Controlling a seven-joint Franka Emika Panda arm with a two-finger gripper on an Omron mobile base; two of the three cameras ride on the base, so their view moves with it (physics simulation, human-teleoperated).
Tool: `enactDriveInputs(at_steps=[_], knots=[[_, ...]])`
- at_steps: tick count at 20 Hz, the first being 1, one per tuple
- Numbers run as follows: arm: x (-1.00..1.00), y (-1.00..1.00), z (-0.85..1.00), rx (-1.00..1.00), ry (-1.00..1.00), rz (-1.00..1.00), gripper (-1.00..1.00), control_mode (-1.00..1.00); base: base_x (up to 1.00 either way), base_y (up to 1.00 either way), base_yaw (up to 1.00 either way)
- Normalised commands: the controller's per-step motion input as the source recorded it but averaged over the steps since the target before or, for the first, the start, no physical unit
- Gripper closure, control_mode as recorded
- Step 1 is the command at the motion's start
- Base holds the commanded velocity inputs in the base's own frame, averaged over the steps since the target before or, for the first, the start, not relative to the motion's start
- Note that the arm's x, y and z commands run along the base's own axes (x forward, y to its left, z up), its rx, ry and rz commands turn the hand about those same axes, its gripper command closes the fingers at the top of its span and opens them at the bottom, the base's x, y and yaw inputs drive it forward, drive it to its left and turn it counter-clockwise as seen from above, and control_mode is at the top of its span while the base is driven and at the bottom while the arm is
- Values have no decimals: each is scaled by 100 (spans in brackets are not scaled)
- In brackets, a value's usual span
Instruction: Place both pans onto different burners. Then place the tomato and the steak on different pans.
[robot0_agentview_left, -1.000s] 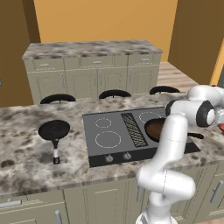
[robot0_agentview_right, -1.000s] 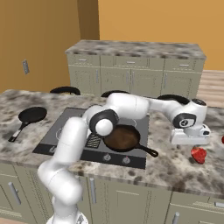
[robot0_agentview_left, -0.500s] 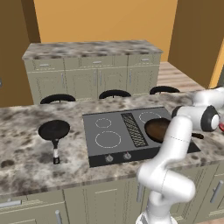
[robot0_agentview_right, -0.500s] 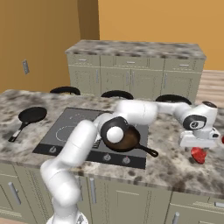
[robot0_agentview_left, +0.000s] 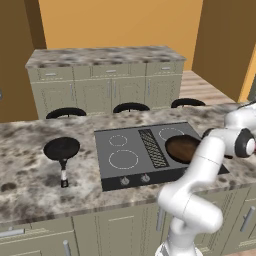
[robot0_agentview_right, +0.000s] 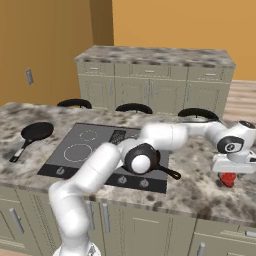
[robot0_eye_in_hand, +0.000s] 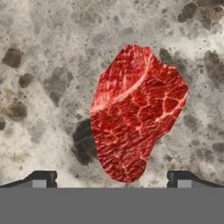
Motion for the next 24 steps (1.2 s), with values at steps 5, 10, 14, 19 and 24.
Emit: enactDriveInputs(at_steps=[5, 10, 14, 19, 24], knots=[[1, -7, -18, 0, 1, 0, -100, -100, 0, 0, 0], [0, 0, -14, 0, 6, 0, -100, -100, 0, 0, 0], [0, 0, -15, 0, 7, 0, -100, -100, 0, 0, 0], [0, 0, -13, 0, 4, 0, -100, -100, 0, 0, 0], [1, 0, -17, 0, 0, 0, -100, -100, 0, 0, 0]])
